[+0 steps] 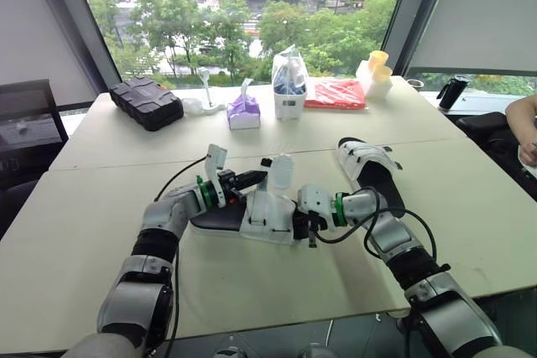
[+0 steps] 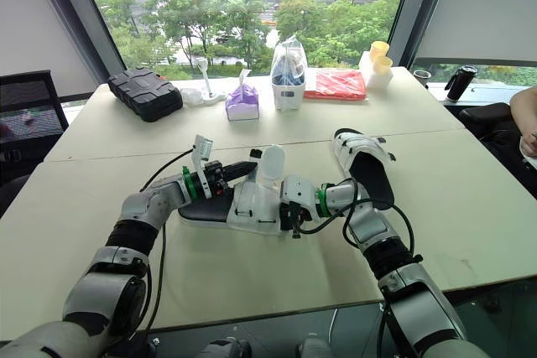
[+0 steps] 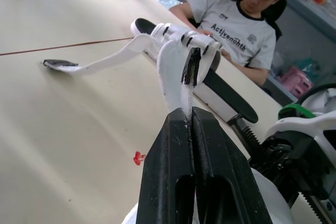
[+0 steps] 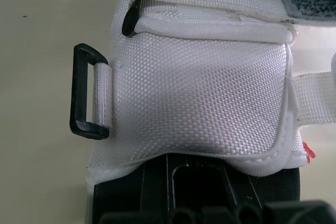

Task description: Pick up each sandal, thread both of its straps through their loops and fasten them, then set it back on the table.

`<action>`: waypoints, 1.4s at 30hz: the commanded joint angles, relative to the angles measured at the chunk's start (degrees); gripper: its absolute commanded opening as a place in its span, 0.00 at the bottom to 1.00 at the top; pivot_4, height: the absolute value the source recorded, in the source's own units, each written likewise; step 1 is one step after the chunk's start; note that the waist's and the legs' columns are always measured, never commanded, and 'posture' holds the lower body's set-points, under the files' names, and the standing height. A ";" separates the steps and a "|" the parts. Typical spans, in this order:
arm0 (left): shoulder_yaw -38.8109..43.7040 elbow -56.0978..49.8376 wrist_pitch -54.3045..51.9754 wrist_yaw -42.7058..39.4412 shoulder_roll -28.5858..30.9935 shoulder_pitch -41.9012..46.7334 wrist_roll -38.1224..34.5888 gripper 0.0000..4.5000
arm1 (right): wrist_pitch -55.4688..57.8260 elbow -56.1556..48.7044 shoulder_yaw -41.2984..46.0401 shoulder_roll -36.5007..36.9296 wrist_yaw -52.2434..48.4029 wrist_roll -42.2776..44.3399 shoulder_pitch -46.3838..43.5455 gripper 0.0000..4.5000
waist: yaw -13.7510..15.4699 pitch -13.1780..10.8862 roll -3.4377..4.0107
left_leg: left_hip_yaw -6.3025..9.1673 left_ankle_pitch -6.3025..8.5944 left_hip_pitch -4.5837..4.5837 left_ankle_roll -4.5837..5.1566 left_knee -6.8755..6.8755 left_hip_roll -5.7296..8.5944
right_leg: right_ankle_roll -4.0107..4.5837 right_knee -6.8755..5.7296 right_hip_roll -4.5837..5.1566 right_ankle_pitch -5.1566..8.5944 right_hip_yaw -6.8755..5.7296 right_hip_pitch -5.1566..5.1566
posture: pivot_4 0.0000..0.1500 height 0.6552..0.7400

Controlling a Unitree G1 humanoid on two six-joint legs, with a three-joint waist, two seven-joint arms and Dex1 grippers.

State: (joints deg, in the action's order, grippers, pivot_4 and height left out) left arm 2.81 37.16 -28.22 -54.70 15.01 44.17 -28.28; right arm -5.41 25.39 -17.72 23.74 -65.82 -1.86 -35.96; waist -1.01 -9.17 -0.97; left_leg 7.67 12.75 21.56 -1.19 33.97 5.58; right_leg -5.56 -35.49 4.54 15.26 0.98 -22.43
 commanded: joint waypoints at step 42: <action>3.38 17.22 3.84 5.06 2.74 14.54 11.65 0.84 | 1.77 4.12 -4.14 -0.75 -0.11 -3.65 1.86 0.00 | -0.16 -0.04 -0.10 | 0.01 -0.01 -0.08 -0.01 0.04 0.00 | -0.06 -0.21 -0.03 0.00 -0.11 -0.01 | 1.00 1.00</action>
State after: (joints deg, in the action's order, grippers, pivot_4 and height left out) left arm 2.14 54.99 -22.40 -48.03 16.62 54.73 -12.81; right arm -5.45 25.66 -17.73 23.37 -65.57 -2.02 -36.38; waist -1.18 -9.22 -1.08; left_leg 7.69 12.73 21.52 -1.21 34.01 5.58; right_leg -5.62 -35.76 4.50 15.26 0.87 -22.50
